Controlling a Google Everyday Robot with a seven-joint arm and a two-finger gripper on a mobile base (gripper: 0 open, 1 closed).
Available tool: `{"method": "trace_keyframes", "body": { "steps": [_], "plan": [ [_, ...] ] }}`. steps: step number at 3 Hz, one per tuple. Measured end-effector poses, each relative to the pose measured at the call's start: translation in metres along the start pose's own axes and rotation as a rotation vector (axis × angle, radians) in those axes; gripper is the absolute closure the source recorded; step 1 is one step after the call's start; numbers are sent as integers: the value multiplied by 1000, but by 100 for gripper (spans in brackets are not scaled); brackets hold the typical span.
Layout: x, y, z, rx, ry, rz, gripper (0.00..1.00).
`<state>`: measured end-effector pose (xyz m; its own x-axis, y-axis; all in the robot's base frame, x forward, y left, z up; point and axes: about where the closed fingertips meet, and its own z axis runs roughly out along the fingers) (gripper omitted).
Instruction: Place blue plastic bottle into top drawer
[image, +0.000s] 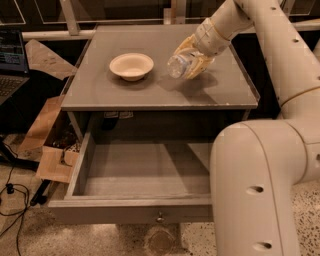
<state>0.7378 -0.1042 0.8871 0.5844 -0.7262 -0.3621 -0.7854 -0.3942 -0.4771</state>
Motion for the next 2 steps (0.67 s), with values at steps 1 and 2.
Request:
{"method": "trace_keyframes", "body": {
  "steps": [1,2],
  "plan": [
    [-37,34,-11,8,-163,-12,100],
    [-58,44,-44,93,-122,-25,100]
  ]
}}
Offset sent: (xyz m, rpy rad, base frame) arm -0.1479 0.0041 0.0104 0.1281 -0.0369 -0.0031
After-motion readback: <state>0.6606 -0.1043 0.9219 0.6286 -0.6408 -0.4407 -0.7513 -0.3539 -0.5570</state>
